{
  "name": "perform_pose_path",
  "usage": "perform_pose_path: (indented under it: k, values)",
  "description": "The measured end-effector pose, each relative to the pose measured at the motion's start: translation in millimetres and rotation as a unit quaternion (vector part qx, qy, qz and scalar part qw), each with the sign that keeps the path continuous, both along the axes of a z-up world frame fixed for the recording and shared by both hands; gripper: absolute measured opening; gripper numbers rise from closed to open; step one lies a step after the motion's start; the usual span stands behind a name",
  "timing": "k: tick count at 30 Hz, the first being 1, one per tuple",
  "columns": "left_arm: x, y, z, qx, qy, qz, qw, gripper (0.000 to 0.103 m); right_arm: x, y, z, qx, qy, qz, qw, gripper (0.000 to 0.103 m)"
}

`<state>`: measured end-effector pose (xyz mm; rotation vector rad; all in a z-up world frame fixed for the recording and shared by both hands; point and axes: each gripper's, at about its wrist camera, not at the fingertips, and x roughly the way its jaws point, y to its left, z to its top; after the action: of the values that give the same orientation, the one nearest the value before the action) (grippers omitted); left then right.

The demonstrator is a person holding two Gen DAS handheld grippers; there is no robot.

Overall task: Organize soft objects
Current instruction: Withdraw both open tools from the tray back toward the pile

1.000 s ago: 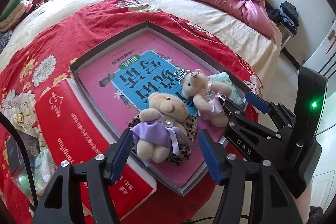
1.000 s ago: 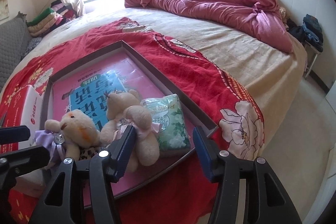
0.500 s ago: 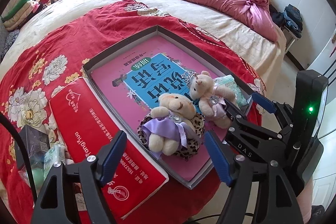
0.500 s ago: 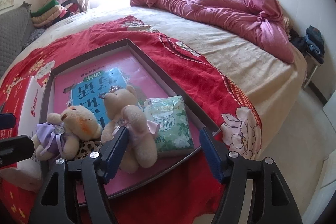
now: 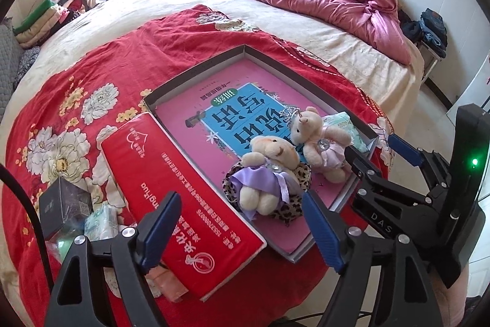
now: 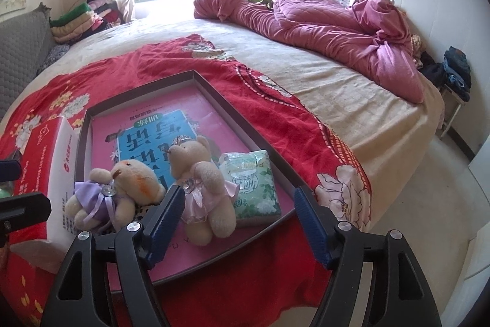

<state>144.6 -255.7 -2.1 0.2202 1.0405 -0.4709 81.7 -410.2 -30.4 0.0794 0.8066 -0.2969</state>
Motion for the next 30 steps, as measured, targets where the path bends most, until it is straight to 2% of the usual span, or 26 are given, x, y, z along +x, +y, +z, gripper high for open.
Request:
perform_pose_path:
  k: [13, 30]
  values:
    - [-12.2, 10.1, 12.3, -0.001, -0.011, 0.014, 0.9998, 0.085, -15.7, 5.9, 27.0, -0.004, -0.024, -0.007, 1.0, 0.075]
    - [-38.2, 40.8, 36.7, -0.011, -0.03, 0.033, 0.999, 0.086, -47.8, 38.3, 91.6, -0.008, -0.078, 0.026, 0.997, 0.077]
